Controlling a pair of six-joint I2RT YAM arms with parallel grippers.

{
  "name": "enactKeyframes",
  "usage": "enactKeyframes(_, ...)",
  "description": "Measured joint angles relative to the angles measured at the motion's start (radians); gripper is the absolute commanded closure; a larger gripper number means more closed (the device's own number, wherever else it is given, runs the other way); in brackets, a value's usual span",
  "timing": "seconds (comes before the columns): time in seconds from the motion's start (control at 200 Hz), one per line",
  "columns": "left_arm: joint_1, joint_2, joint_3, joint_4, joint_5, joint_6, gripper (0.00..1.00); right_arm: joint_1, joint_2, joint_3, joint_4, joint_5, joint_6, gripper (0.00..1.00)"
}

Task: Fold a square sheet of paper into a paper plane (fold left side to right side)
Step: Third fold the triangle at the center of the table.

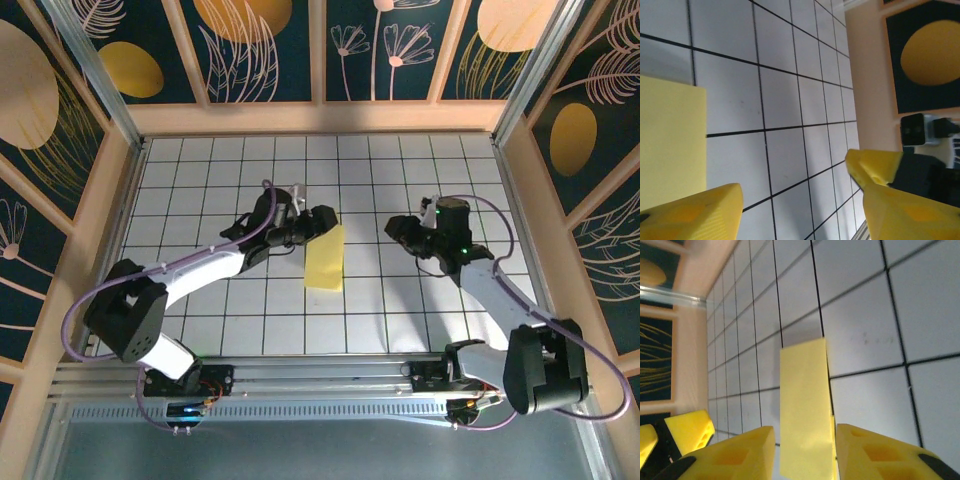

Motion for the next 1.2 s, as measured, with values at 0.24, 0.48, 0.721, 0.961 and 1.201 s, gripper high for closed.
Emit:
enactKeyframes(0.24,0.08,-0.115,-0.201,0.106,-0.055,-0.071,0.27,0.166,0.204,0.079,0.0,-0.031,0.013,0.91)
enactKeyframes(0.48,0.121,-0.172,-0.325,0.124,-0.104,-0.132,0.27,0.259,0.389,0.154,0.007,-0.02,0.008,1.0)
enactKeyframes(0.721,0.123,-0.096,-0.279,0.058,-0.057,-0.072,0.31,0.264,0.49,0.215,0.02,-0.014,-0.001,1.0)
enactKeyframes(0.961,0.123,0.054,-0.174,-0.022,0.003,0.034,0.38,0.265,0.499,0.217,0.03,-0.003,-0.011,1.0)
enactKeyframes(1.201,0.123,0.168,-0.111,-0.045,0.07,0.091,0.42,0.266,0.551,0.22,0.038,-0.003,-0.018,1.0)
